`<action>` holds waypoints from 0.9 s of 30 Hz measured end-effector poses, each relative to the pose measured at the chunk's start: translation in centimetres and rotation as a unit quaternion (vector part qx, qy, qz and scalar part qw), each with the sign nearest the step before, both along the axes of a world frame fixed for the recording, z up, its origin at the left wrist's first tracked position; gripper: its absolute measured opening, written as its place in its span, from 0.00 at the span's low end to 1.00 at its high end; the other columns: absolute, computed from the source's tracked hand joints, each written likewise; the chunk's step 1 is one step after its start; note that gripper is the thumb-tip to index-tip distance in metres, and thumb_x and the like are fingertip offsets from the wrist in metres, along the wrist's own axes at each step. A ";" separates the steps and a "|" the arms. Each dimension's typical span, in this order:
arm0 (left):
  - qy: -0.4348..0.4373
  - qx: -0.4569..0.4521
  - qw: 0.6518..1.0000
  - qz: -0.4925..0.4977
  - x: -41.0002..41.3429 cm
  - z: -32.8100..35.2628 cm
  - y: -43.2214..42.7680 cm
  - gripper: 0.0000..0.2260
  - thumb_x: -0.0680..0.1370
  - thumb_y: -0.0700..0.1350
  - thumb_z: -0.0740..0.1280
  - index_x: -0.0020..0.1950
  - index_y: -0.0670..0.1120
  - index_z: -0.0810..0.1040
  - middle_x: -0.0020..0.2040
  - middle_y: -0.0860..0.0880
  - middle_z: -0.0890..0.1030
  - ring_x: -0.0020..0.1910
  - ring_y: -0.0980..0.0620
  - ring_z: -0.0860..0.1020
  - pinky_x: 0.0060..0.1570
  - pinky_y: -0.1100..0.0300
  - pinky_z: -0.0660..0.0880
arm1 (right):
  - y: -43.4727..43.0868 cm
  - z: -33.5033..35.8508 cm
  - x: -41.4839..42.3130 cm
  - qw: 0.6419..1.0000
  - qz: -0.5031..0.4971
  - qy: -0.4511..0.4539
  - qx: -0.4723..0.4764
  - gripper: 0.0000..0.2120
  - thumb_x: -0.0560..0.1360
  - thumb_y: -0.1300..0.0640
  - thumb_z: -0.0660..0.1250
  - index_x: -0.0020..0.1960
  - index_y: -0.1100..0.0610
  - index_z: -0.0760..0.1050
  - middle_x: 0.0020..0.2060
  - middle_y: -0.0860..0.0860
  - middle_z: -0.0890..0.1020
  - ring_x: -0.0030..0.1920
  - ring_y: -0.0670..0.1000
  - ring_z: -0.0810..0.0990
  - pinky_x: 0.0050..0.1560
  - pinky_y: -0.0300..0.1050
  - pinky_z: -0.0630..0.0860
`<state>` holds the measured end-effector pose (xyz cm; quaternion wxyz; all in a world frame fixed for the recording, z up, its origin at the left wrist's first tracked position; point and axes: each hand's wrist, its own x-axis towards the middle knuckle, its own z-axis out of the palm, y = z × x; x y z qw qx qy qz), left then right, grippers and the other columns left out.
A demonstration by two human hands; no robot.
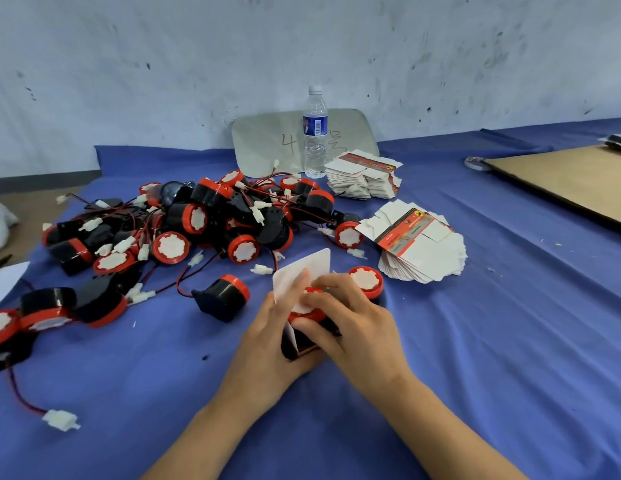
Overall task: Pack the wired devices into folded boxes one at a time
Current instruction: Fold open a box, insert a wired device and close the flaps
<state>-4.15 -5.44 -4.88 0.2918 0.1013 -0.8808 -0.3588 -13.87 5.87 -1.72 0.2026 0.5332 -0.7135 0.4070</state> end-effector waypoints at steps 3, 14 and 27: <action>0.001 0.001 1.000 0.003 0.1 -0.1 -0.3 0.48 0.68 0.43 0.79 0.69 0.78 0.52 0.66 0.79 0.60 0.62 0.78 0.64 0.56 0.81 0.64 | 0.0 -0.3 -0.2 0.999 0.027 0.002 0.023 0.10 0.74 0.51 0.68 0.49 0.57 0.80 0.54 0.53 0.78 0.47 0.53 0.80 0.39 0.49 0.79; -0.006 0.023 1.000 -0.001 0.2 0.1 -0.4 0.47 0.68 0.46 0.79 0.71 0.75 0.53 0.68 0.77 0.61 0.66 0.75 0.63 0.55 0.81 0.63 | 0.4 0.3 -0.1 0.996 0.016 -0.065 0.062 0.14 0.65 0.52 0.74 0.45 0.60 0.76 0.41 0.50 0.81 0.38 0.54 0.77 0.39 0.37 0.70; 0.041 -0.087 0.994 0.053 0.2 0.7 0.2 0.19 0.74 0.44 0.73 0.59 0.61 0.72 0.78 0.53 0.54 0.74 0.64 0.59 0.63 0.75 0.64 | 0.5 -0.3 -0.9 0.995 0.020 -0.053 0.079 0.09 0.69 0.66 0.66 0.46 0.60 0.82 0.52 0.55 0.78 0.45 0.53 0.80 0.39 0.44 0.78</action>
